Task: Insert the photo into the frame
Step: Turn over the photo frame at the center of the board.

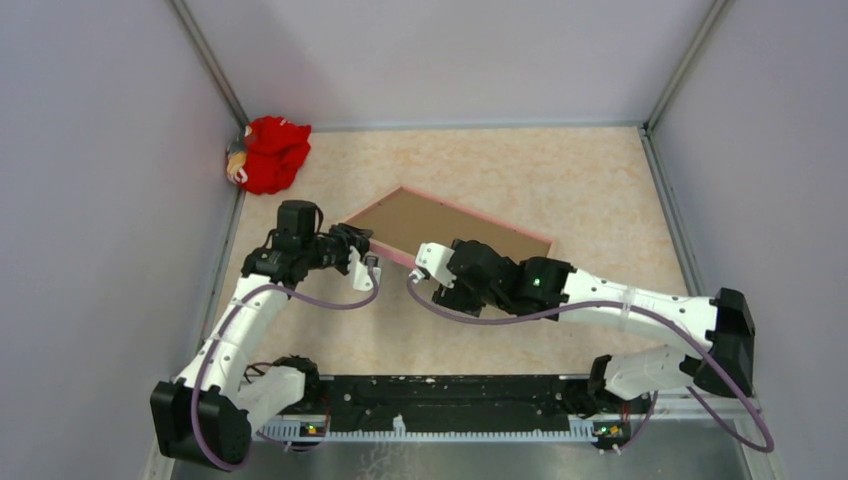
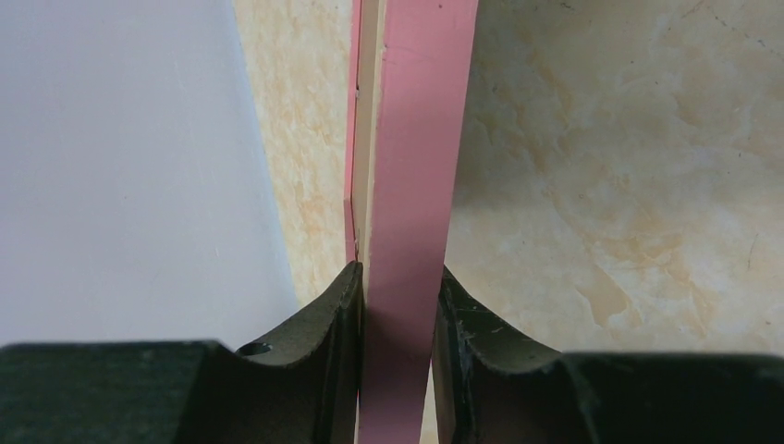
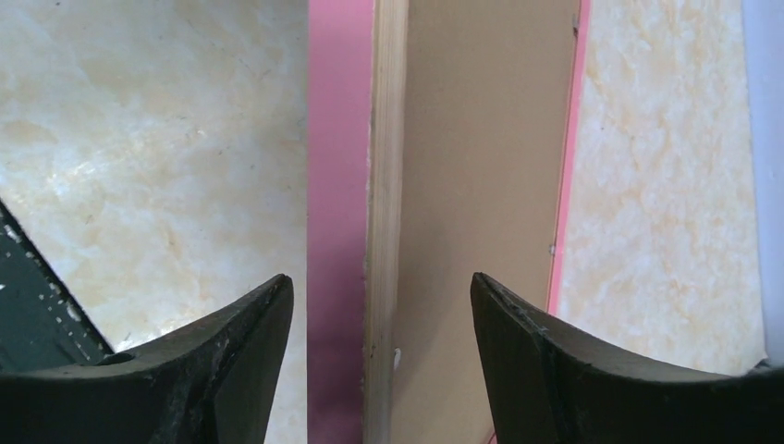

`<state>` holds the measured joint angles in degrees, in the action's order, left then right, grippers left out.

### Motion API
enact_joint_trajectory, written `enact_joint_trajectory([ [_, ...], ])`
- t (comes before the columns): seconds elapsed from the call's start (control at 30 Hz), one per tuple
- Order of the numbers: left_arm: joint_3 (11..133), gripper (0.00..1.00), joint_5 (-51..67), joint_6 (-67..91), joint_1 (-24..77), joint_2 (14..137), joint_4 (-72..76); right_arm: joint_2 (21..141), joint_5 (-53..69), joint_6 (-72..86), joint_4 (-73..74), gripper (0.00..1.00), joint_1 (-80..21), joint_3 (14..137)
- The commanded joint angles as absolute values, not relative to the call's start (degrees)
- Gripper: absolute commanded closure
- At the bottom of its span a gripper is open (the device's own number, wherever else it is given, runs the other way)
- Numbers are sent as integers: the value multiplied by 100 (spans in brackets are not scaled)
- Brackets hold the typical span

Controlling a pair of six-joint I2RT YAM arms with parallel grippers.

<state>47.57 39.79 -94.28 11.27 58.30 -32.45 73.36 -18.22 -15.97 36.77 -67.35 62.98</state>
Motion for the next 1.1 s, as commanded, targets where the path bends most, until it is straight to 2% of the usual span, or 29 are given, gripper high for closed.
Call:
enact_joint_trajectory([
  [0.0,5054,73,4308,-9099,1099,5797,-3233,7377,-2393,-1881,3274,35,-6856,6354],
  [0.1,5075,70,4325,-8976,1099,5789,-3200,7493,-2976,-1998,3110,50,-6955,6336],
  [0.17,5111,60,4324,-8874,1099,5813,-3197,7537,-3305,-2029,2978,64,-6978,6389],
  [0.23,5197,41,4356,-8675,1099,5828,-3215,7507,-3515,-1953,2884,79,-6975,6537],
  [0.27,5267,26,4374,-8554,1099,5840,-3283,7469,-3543,-1927,2826,85,-6978,6604],
  [0.3,5336,5,4389,-8427,1099,5839,-3343,7413,-3572,-1891,2748,88,-6980,6668],
  [0.33,5396,2,4399,-8269,1099,5834,-3345,7334,-3574,-1849,2668,89,-6979,6730],
  [0.53,5895,1,4628,-7177,897,5949,-3197,7262,-3111,-1411,2692,90,-6715,7480],
  [0.7,6788,1,5212,-5328,219,6491,-2950,7943,-1053,43,3744,90,-5424,9016],
  [0.83,7821,1,5513,-4866,-49,7158,-3867,8552,129,882,4131,92,-4594,9919],
  [1.07,7812,1,5353,-3980,-376,7375,-3658,9340,1876,1802,4120,94,-2965,10425],
])
